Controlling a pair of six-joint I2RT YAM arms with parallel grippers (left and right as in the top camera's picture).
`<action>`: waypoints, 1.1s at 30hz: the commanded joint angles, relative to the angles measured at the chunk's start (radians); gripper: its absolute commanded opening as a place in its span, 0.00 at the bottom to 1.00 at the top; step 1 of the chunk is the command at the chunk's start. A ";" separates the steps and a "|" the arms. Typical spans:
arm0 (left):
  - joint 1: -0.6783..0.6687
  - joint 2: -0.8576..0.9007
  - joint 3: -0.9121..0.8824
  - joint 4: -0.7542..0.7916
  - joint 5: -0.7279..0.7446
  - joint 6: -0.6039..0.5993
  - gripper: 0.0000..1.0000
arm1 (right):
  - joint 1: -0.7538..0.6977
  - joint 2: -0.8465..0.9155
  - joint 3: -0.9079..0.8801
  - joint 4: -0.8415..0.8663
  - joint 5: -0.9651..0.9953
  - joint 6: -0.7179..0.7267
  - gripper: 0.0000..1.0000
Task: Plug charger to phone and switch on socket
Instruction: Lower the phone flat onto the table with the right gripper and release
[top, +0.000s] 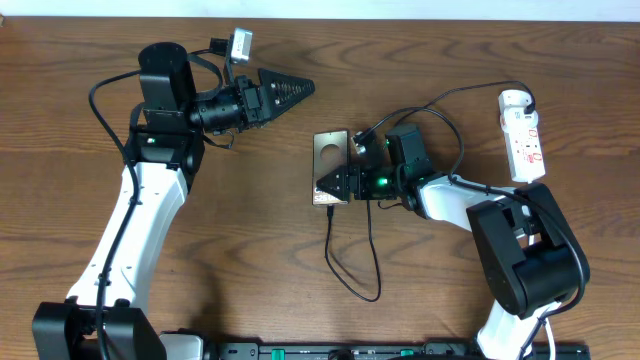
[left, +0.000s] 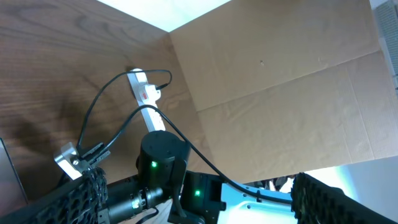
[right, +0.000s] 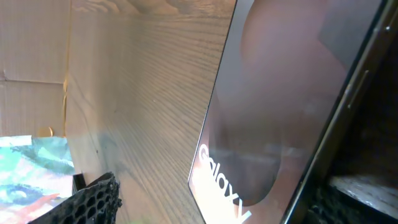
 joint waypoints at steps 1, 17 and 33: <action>0.003 -0.016 0.009 0.002 0.002 0.009 0.95 | 0.009 0.039 -0.033 -0.047 0.192 0.015 0.84; 0.003 -0.016 0.009 0.002 0.002 0.009 0.95 | 0.030 -0.105 -0.017 -0.061 0.289 0.042 0.84; 0.003 -0.016 0.009 0.002 0.002 0.009 0.95 | 0.018 -0.216 0.323 -0.750 0.437 -0.111 0.85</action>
